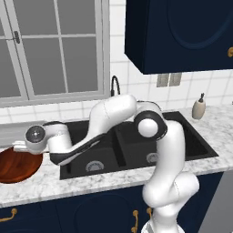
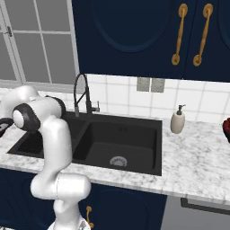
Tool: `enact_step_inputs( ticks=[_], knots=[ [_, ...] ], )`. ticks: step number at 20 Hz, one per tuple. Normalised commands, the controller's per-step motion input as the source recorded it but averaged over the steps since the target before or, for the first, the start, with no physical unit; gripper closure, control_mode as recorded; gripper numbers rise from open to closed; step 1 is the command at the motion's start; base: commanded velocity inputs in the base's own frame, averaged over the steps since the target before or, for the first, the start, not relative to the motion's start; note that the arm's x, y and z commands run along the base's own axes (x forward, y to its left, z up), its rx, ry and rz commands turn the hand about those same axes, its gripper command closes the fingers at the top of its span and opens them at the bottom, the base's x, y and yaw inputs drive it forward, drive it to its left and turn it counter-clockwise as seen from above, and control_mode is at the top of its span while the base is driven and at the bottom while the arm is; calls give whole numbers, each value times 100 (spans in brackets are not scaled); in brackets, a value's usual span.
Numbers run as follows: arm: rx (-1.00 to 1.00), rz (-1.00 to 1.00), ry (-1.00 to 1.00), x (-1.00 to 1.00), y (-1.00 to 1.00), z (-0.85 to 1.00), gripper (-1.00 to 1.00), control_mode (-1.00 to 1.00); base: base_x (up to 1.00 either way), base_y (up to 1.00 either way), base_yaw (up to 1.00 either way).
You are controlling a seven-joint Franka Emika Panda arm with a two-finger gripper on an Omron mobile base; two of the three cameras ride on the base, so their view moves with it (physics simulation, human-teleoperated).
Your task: Pick the bell pepper from the sink and place it in the bowl. Then pick the bowl and place it in the microwave. Then close the microwave door and press the start button.
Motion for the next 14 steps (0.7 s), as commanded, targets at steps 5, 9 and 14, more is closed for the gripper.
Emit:
enact_step_inputs(
  ticks=[5, 9, 14],
  knots=[
    [-2, 0, 4, -16, 57, 1, 100, -100, 0, 0, 0],
    [0, 0, 4, -5, 11, -7, 100, -100, 0, 0, 0],
    [0, 0, 6, 0, 0, -25, 100, -100, 0, 0, 0]
  ],
)
